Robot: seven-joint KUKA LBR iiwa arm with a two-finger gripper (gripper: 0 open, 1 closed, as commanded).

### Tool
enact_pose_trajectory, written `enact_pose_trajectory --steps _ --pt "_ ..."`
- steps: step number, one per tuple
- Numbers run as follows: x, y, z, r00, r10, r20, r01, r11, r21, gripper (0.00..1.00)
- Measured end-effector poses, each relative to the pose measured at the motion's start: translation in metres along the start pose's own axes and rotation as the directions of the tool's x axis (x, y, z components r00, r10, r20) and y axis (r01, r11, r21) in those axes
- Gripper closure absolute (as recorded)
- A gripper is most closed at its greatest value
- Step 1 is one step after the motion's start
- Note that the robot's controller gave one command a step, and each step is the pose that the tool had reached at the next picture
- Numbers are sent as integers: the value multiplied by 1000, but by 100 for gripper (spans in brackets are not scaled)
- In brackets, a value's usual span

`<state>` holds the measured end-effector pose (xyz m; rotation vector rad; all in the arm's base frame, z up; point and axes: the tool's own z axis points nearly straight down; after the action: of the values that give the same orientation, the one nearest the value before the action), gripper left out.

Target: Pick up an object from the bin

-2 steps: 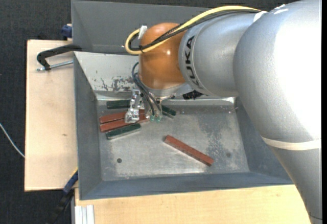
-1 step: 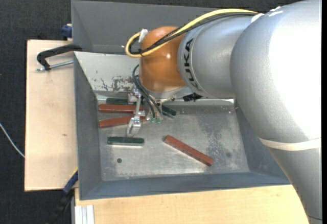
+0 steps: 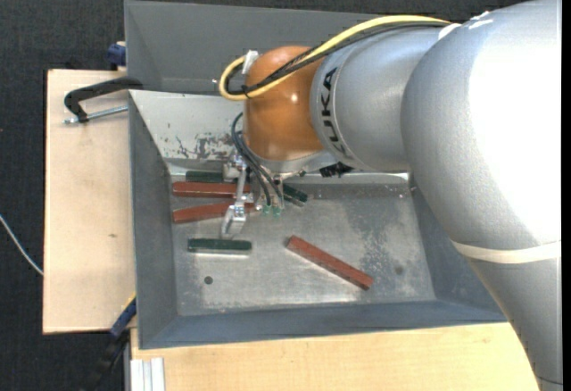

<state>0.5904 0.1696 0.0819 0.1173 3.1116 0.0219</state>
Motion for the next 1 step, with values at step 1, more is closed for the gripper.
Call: enact_pose_trajectory --steps 1 --pt "-4 10 1 995 94 -17 -94 996 10 100"
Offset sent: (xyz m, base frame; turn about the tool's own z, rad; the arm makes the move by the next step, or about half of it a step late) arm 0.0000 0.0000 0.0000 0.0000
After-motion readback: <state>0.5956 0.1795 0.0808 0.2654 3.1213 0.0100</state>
